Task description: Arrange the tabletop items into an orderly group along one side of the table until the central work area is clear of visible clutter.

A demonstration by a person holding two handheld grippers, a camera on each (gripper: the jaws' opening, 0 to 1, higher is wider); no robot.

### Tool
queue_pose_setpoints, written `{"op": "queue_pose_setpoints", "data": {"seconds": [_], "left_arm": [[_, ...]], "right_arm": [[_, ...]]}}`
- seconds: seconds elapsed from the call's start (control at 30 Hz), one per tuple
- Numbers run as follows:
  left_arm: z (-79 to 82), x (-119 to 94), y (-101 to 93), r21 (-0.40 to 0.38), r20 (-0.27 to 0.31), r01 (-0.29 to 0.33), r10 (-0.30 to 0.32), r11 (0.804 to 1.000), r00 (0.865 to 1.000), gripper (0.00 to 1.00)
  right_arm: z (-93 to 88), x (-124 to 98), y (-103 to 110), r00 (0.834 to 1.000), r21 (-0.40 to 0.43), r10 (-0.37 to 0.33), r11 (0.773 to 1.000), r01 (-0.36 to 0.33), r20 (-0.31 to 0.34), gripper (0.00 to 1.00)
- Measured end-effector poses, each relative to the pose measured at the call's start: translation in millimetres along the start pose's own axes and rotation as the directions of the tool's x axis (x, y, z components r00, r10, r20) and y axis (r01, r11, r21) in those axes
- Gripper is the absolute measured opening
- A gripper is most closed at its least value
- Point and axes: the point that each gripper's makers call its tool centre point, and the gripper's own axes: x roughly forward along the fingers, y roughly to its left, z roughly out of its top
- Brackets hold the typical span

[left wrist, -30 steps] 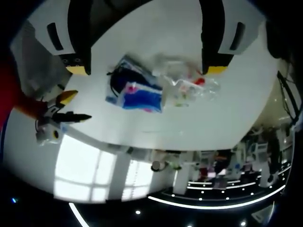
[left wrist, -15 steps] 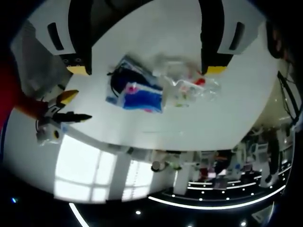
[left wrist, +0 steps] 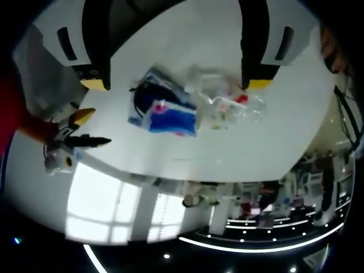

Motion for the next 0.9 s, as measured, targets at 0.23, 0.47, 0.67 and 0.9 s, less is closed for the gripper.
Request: {"op": "queue_pose_setpoints", "data": {"seconds": [0.23,0.47,0.67,0.9], "left_arm": [[-0.3,0.2,-0.7,0.004,-0.004,0.002,-0.002,1.000,1.000,0.92],[-1.5,1.0,-1.8,0.013,-0.014,0.006,-0.006,1.000,1.000,0.92],[-1.5,0.9,-2.0,0.013,-0.013,0.006,-0.006,1.000,1.000,0.92],[-0.9,0.6,-1.8,0.009,-0.009,0.006,-0.006,1.000,1.000,0.91]], "right_arm": [[1.5,1.2,0.0,1.000,0.000,0.002,1.000,-0.002,0.003,0.99],[5.1,4.5,3.5,1.000,-0.012,0.015,1.000,-0.015,0.002,0.97],[17.3,10.5,4.8,0.999,-0.014,0.031,0.999,-0.030,0.021,0.96],[27.7,22.1,2.1,0.999,-0.030,0.042,0.999,-0.041,0.015,0.93]]}}
